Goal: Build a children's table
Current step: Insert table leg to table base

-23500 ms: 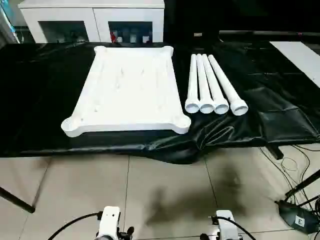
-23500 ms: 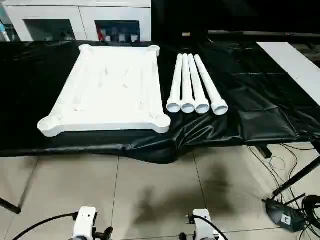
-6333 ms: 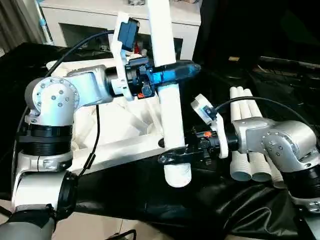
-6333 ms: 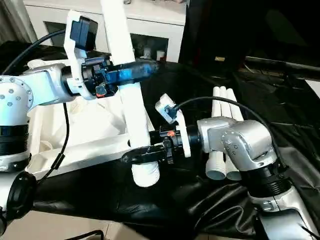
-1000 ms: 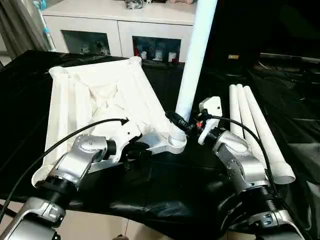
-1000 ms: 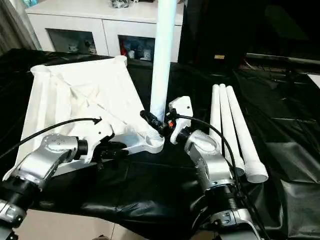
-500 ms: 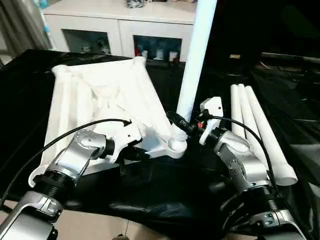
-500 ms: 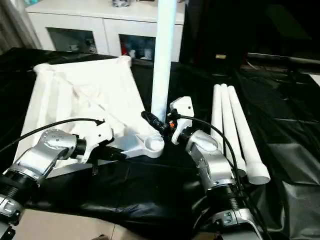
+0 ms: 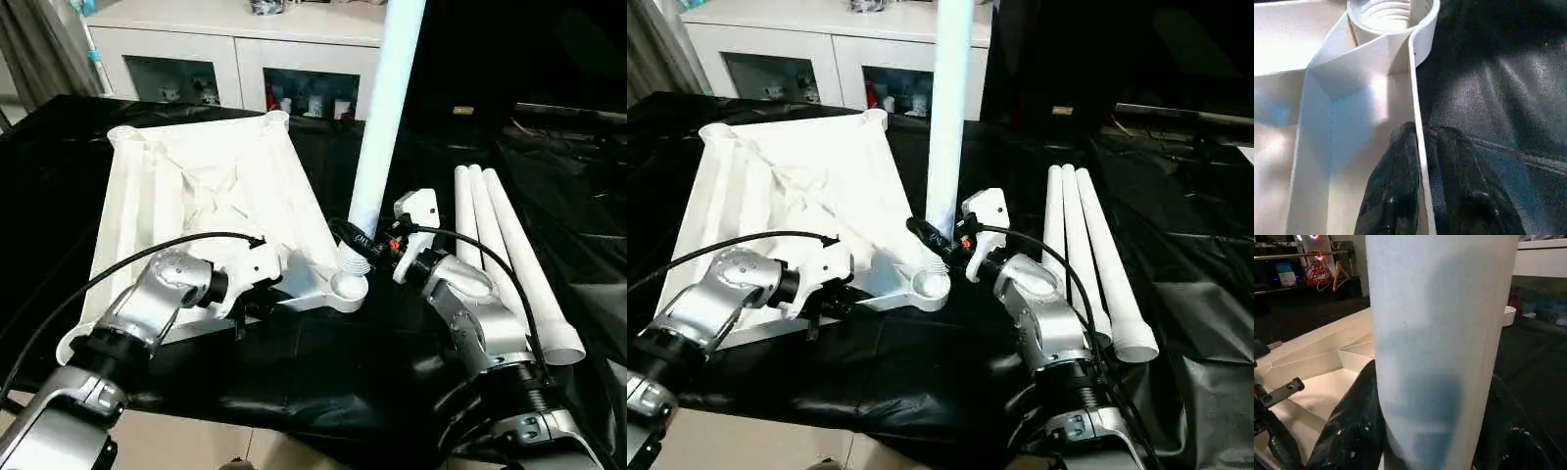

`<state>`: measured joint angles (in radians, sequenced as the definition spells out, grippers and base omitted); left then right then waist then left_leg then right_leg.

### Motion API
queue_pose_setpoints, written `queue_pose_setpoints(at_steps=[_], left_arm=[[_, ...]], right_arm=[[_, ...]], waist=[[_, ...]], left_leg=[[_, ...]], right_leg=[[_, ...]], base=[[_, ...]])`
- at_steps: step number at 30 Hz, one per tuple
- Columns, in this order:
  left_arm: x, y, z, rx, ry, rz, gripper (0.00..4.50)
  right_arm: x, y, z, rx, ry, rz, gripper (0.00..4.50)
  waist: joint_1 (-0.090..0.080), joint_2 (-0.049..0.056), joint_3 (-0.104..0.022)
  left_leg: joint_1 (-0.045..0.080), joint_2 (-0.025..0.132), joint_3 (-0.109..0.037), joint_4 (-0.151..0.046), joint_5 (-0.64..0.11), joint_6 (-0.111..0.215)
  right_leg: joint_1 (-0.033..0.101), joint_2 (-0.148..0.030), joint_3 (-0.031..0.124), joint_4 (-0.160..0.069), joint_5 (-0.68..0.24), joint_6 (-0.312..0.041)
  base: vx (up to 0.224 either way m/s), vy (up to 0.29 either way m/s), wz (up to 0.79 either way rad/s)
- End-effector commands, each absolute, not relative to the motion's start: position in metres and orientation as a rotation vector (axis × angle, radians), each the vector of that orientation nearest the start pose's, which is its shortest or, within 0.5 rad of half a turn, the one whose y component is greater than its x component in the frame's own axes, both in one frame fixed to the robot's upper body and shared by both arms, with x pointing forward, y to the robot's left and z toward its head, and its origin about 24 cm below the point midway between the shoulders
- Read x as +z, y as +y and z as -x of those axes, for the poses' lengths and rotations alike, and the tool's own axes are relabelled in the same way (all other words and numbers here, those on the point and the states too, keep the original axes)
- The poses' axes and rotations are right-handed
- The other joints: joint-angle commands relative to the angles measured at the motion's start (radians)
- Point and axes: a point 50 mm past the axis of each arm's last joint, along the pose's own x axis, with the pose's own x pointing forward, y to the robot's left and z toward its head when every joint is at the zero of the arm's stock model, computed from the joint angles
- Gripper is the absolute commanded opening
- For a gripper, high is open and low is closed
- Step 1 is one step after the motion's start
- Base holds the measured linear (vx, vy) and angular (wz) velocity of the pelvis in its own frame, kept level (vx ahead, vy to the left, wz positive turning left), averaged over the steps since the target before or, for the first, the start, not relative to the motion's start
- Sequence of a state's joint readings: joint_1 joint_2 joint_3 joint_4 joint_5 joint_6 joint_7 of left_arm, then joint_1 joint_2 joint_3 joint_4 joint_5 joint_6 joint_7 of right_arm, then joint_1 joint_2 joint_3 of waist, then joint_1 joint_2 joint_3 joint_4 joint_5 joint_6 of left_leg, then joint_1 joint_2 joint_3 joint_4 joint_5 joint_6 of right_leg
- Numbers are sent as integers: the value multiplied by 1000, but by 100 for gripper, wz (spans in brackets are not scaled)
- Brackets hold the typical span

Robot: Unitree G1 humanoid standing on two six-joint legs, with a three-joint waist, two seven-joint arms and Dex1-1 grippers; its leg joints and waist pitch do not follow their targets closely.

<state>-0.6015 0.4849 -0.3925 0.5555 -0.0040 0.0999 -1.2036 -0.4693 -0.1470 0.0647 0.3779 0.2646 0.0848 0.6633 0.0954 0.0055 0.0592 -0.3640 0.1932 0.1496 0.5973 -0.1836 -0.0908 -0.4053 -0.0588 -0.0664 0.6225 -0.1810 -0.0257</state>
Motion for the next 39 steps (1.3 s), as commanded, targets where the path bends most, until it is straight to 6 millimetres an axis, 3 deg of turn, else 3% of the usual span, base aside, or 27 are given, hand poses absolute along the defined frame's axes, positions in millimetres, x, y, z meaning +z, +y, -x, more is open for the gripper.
queue_pose_setpoints(at_steps=[1,4,14,22,31,37,39], left_arm=[[57,149,-316,-1358,517,-549,86],[59,150,-319,-1354,515,-565,86],[57,156,-322,-1355,540,-584,6],[56,158,-320,-1360,550,-592,6],[46,146,-309,-1371,546,-530,0],[44,143,-309,-1355,558,-515,0],[44,143,-309,-1349,562,-515,0]], right_arm=[[90,-109,-328,804,-27,-70,188],[90,-110,-328,804,-26,-69,188],[89,-109,-326,804,-23,-69,188],[89,-107,-326,818,-19,-87,188],[80,-100,-310,1028,104,-195,187],[76,-100,-307,1099,164,-154,187],[76,-100,-307,1102,169,-144,187]], waist=[[1,17,-72],[-2,17,-72],[-1,19,-70],[4,20,-71],[9,15,-70],[14,9,-67],[15,11,-66]], left_leg=[[5,27,0,-75,-203,-7],[6,28,0,-75,-208,-7],[10,30,0,-76,-233,-9],[10,31,-2,-79,-234,-14],[9,35,-1,-79,-221,3],[9,33,1,-80,-232,0],[11,34,0,-81,-238,0]], right_leg=[[61,-78,52,-74,-181,-192],[60,-78,52,-74,-178,-197],[57,-79,53,-79,-213,-197],[59,-79,53,-74,-183,-204],[61,-81,53,-73,-170,-212],[57,-82,53,-82,-245,-185],[55,-83,53,-84,-264,-180]], base=[[0,0,0],[0,0,0],[0,0,0],[0,0,0],[0,0,0],[0,0,0],[0,0,0]])
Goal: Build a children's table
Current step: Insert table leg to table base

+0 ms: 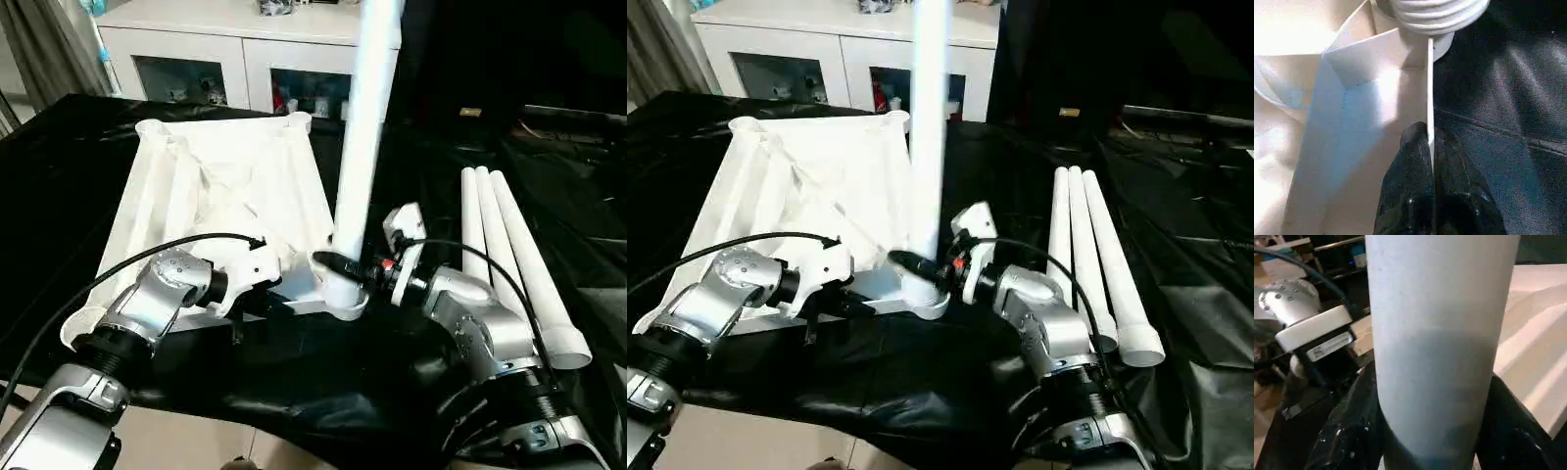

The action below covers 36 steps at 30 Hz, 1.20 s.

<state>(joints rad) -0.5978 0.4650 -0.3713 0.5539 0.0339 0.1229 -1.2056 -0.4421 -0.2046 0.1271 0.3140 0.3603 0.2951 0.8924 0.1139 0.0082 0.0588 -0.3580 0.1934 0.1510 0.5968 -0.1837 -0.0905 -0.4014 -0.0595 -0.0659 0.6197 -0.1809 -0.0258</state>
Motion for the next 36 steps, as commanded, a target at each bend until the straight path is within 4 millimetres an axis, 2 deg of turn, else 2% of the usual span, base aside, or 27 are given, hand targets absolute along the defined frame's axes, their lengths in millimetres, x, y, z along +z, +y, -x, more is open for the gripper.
queue_pose_setpoints(at_steps=[1,10,13,17,18,21,22,26,27,29,30,36], left_arm=[[44,143,-309,-1346,564,-518,0],[47,144,-310,-1345,556,-509,0],[49,143,-312,-1335,533,-495,0],[52,141,-313,-1328,499,-464,0],[53,141,-313,-1327,491,-457,0],[53,142,-312,-1317,479,-436,0],[52,144,-310,-1311,477,-428,0],[49,145,-307,-1280,446,-392,0],[48,145,-306,-1273,439,-378,0],[46,145,-305,-1266,434,-363,0],[45,145,-303,-1264,430,-358,0],[37,146,-296,-1268,450,-345,0]], right_arm=[[76,-101,-307,1105,175,-142,187],[76,-109,-316,1059,180,-114,187],[74,-106,-323,1045,191,-107,187],[72,-107,-326,1043,204,-98,187],[72,-107,-327,1042,206,-98,187],[69,-108,-327,1041,215,-98,187],[67,-108,-327,1040,219,-96,187],[63,-110,-326,1030,220,-97,187],[62,-110,-325,1027,221,-97,187],[60,-111,-324,1024,223,-94,187],[59,-111,-324,1023,223,-93,187],[58,-111,-324,1022,221,-92,187]], waist=[[-3,8,-66],[-5,10,-68],[-6,6,-69],[-6,6,-68],[-6,2,-68],[-7,5,-68],[-7,10,-67],[-12,9,-70],[-13,15,-70],[-17,11,-70],[-17,14,-70],[-24,13,-69]], left_leg=[[6,34,-2,-81,-241,-1],[3,32,-2,-79,-224,-3],[3,32,0,-79,-217,-2],[3,33,0,-79,-213,4],[3,32,0,-79,-211,5],[3,33,0,-79,-214,7],[2,33,-1,-79,-219,5],[2,32,1,-78,-208,12],[3,32,0,-77,-207,11],[0,31,1,-78,-210,15],[2,31,1,-78,-211,15],[1,31,2,-79,-214,25]], right_leg=[[52,-82,53,-82,-272,-178],[53,-82,52,-80,-244,-185],[53,-83,50,-79,-236,-192],[53,-82,51,-79,-234,-191],[55,-82,51,-79,-233,-191],[54,-84,51,-79,-244,-191],[53,-83,50,-79,-252,-190],[54,-81,50,-78,-223,-197],[54,-82,50,-77,-218,-200],[56,-80,49,-78,-218,-202],[55,-79,49,-79,-222,-201],[54,-78,49,-82,-238,-195]], base=[[0,0,0],[0,0,0],[0,0,0],[0,0,0],[0,0,0],[0,0,0],[0,0,0],[0,0,0],[0,0,0],[0,0,0],[0,0,0],[0,0,0]])
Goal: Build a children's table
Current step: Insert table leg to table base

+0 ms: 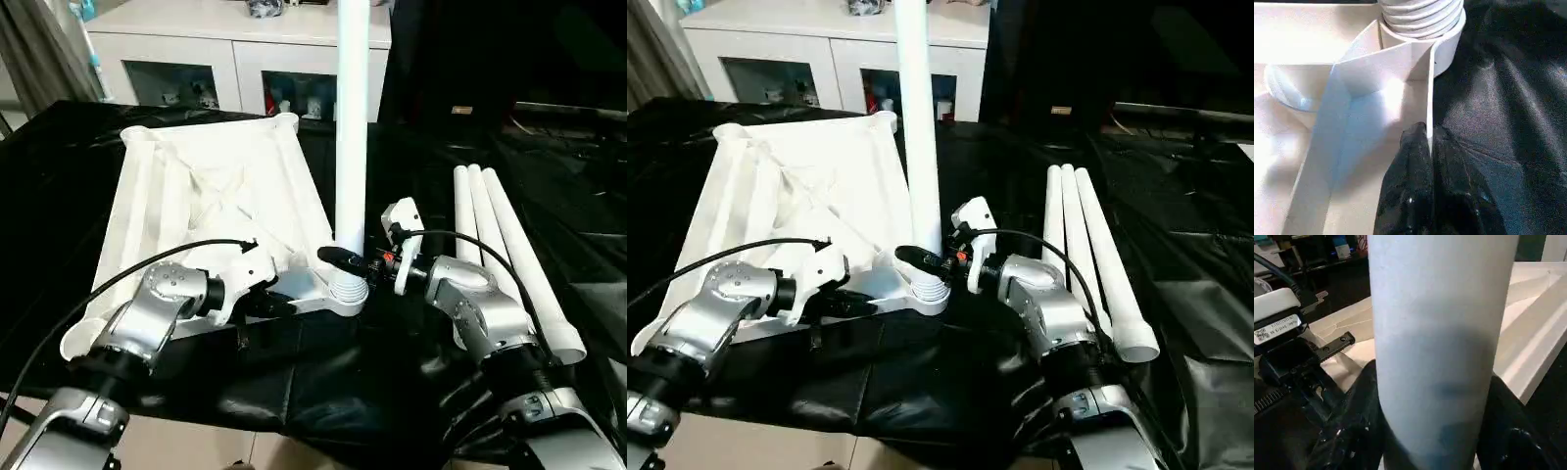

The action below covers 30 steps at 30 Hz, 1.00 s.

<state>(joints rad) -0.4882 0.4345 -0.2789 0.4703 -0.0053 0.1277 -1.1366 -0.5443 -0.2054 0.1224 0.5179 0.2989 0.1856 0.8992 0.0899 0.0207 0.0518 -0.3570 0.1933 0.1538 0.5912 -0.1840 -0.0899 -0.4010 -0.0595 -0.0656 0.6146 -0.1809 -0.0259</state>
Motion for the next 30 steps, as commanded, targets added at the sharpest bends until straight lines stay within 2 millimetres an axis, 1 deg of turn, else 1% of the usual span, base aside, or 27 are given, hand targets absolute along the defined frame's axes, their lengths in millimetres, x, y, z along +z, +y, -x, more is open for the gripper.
queue_pose_setpoints(at_steps=[1,3,4,6,9,10,11,12,13,14,16,18,19,21,22,24,25,27,28,29,30], left_arm=[[36,146,-296,-1271,459,-352,0],[35,148,-295,-1285,489,-384,0],[32,152,-294,-1310,548,-444,0],[30,154,-292,-1333,588,-476,0],[29,156,-292,-1336,607,-481,0],[29,156,-293,-1333,611,-486,0],[29,156,-293,-1332,611,-486,0],[29,156,-294,-1325,611,-486,0],[30,156,-295,-1316,605,-487,0],[30,156,-295,-1316,605,-487,0],[31,156,-296,-1306,598,-485,0],[31,156,-297,-1304,596,-481,0],[32,156,-297,-1301,594,-474,0],[32,156,-296,-1300,593,-467,0],[32,156,-296,-1300,593,-467,0],[33,157,-296,-1301,594,-466,0],[33,157,-296,-1301,594,-469,0],[33,158,-298,-1295,592,-470,0],[34,159,-299,-1291,591,-472,0],[34,159,-299,-1288,590,-473,0],[34,159,-299,-1287,590,-473,0]], right_arm=[[58,-111,-324,1023,220,-90,187],[59,-110,-325,1032,220,-82,187],[59,-108,-326,1056,226,-75,187],[59,-106,-325,1071,231,-71,187],[59,-105,-325,1080,236,-82,187],[58,-106,-325,1079,239,-98,187],[58,-106,-325,1078,239,-102,187],[57,-107,-326,1072,240,-123,187],[55,-109,-326,1054,240,-152,187],[55,-109,-326,1054,240,-152,187],[50,-112,-326,1025,239,-198,187],[48,-114,-324,1011,239,-224,187],[46,-116,-323,1002,237,-242,187],[39,-119,-318,980,230,-273,187],[39,-119,-318,980,230,-273,187],[34,-121,-313,962,212,-300,187],[32,-122,-312,956,199,-309,187],[29,-122,-307,954,166,-298,187],[27,-121,-305,951,154,-296,187],[26,-121,-303,948,147,-296,187],[26,-121,-302,946,140,-293,187]], waist=[[0,1,-62],[0,0,-63],[0,1,-63],[0,2,-63],[-2,3,-64],[-1,9,-65],[-3,5,-65],[-3,5,-65],[-4,10,-64],[-3,8,-63],[-3,14,-62],[-3,12,-63],[-3,12,-63],[-1,20,-65],[-2,18,-65],[0,25,-67],[-1,23,-66],[-1,33,-67],[-2,28,-67],[-2,31,-67],[-2,30,-66]], left_leg=[[1,31,-1,-74,-216,25],[0,31,-1,-74,-216,27],[0,31,-1,-74,-214,28],[1,32,-1,-75,-216,29],[1,33,-1,-75,-205,25],[2,32,-1,-74,-203,25],[1,32,0,-74,-206,25],[1,31,0,-74,-206,25],[2,31,0,-74,-224,24],[4,32,-1,-75,-235,21],[5,33,-2,-77,-249,17],[6,33,-2,-77,-262,15],[6,33,-2,-78,-262,15],[4,33,-3,-78,-257,13],[4,33,-2,-78,-256,15],[4,32,-4,-77,-251,17],[3,32,-3,-78,-253,20],[4,32,-4,-78,-262,21],[3,31,-3,-78,-265,22],[4,31,-3,-79,-267,22],[3,30,-3,-79,-270,23]], right_leg=[[53,-79,49,-78,-249,-193],[53,-78,49,-78,-258,-187],[53,-78,49,-78,-260,-185],[52,-78,50,-79,-259,-186],[54,-78,49,-75,-223,-195],[53,-78,49,-74,-211,-200],[54,-78,49,-74,-205,-205],[54,-77,49,-74,-205,-205],[52,-78,49,-78,-224,-206],[53,-79,49,-79,-246,-204],[51,-78,49,-81,-261,-201],[52,-79,49,-83,-275,-198],[52,-79,49,-83,-276,-198],[53,-79,49,-80,-246,-202],[53,-78,49,-81,-240,-202],[55,-78,47,-79,-221,-208],[54,-77,47,-80,-217,-212],[53,-79,46,-82,-226,-210],[54,-78,47,-83,-233,-207],[54,-77,46,-85,-240,-205],[54,-77,46,-85,-246,-204]], base=[[0,0,0],[0,0,0],[0,0,0],[0,0,0],[0,0,0],[0,0,0],[0,0,0],[0,0,0],[0,0,0],[0,0,0],[0,0,0],[0,0,0],[0,0,0],[0,0,0],[0,0,0],[0,0,0],[0,0,0],[0,0,0],[0,0,0],[0,0,0],[0,0,0]])
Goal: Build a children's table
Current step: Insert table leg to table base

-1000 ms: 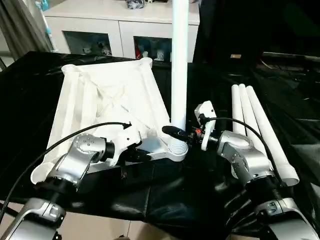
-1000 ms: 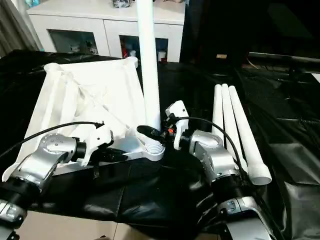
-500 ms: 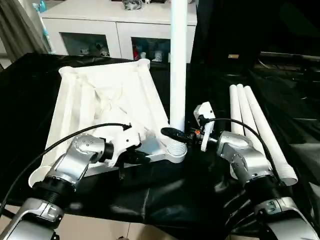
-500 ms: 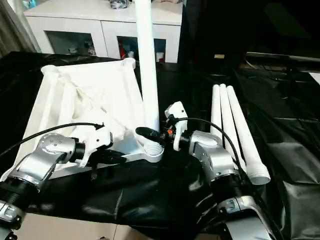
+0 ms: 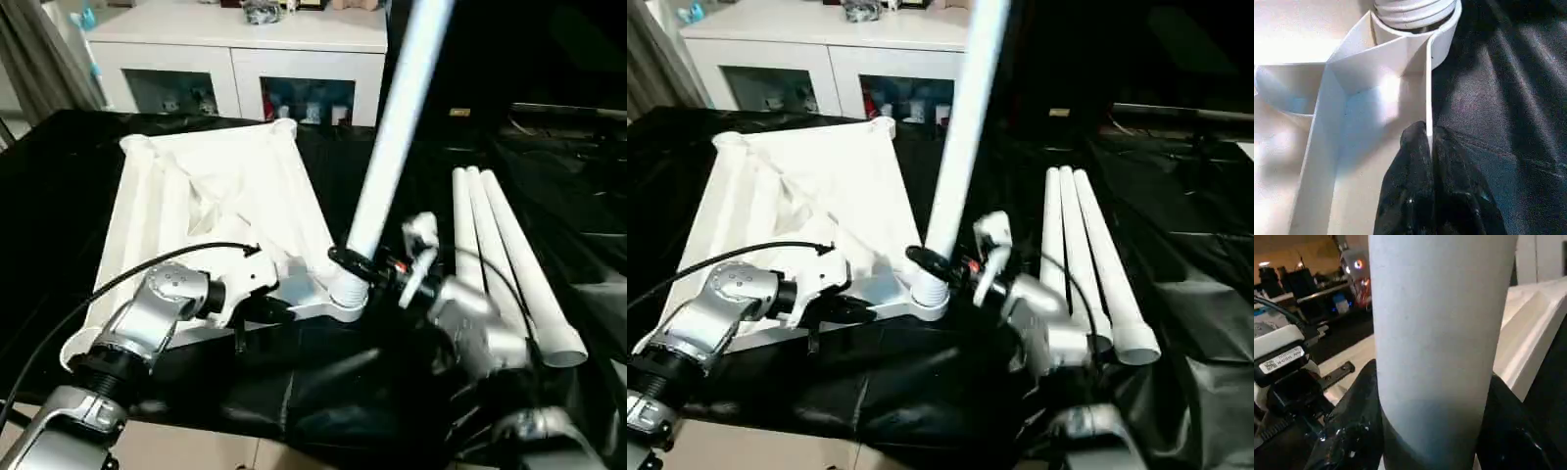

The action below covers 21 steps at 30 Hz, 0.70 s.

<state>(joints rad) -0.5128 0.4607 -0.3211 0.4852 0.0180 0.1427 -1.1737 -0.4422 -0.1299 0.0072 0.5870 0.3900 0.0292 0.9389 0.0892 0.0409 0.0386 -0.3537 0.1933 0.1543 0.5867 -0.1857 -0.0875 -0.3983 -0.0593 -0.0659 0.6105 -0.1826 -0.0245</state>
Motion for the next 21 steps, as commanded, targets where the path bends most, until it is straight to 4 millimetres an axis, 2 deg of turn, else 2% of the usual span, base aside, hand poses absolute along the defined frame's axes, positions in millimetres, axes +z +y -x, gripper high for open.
queue_pose_setpoints(at_steps=[1,4,8,10,11,13,14,17,18,20,21], left_arm=[[34,159,-300,-1285,590,-474,0],[34,159,-301,-1278,592,-475,0],[35,159,-302,-1278,593,-476,0],[34,158,-302,-1280,597,-481,0],[34,157,-301,-1281,598,-481,0],[33,157,-301,-1282,601,-483,0],[33,157,-301,-1282,601,-483,0],[32,159,-301,-1281,612,-503,0],[31,160,-300,-1282,617,-514,0],[30,160,-300,-1280,626,-531,0],[30,160,-300,-1280,626,-531,0]], right_arm=[[25,-121,-301,944,131,-289,187],[21,-121,-295,934,102,-245,187],[18,-119,-291,946,100,-183,187],[18,-117,-291,960,104,-168,186],[17,-116,-290,966,107,-163,186],[16,-113,-290,992,132,-134,186],[16,-113,-290,992,132,-134,186],[14,-108,-291,1028,171,-91,186],[14,-107,-292,1039,178,-83,186],[15,-105,-295,1056,201,-73,186],[15,-105,-295,1056,201,-73,186]], waist=[[-1,15,-53],[-2,18,-52],[-5,19,-49],[-5,12,-50],[-4,16,-50],[-5,8,-49],[-5,12,-47],[-7,-1,-44],[-5,2,-45],[-7,-8,-41],[-7,-4,-41]], left_leg=[[1,31,-4,-76,-276,20],[0,30,-5,-77,-286,21],[3,30,-7,-81,-318,19],[2,31,-7,-83,-317,21],[3,32,-7,-83,-314,22],[2,31,-6,-83,-308,26],[2,32,-7,-84,-315,26],[3,32,-6,-86,-322,28],[2,31,-8,-86,-322,27],[4,32,-7,-88,-334,27],[6,31,-8,-88,-340,26]], right_leg=[[50,-78,46,-83,-255,-202],[50,-77,46,-85,-274,-194],[46,-78,46,-92,-350,-174],[47,-77,48,-93,-353,-171],[45,-78,48,-91,-346,-173],[46,-78,49,-92,-348,-171],[44,-78,49,-93,-365,-167],[42,-80,50,-99,-409,-153],[42,-81,49,-97,-419,-150],[38,-82,50,-104,-482,-129],[37,-83,50,-105,-501,-125]], base=[[0,0,0],[0,0,0],[0,0,0],[0,0,0],[0,0,0],[0,0,0],[0,0,0],[0,0,0],[0,0,0],[0,0,0],[0,0,0]])
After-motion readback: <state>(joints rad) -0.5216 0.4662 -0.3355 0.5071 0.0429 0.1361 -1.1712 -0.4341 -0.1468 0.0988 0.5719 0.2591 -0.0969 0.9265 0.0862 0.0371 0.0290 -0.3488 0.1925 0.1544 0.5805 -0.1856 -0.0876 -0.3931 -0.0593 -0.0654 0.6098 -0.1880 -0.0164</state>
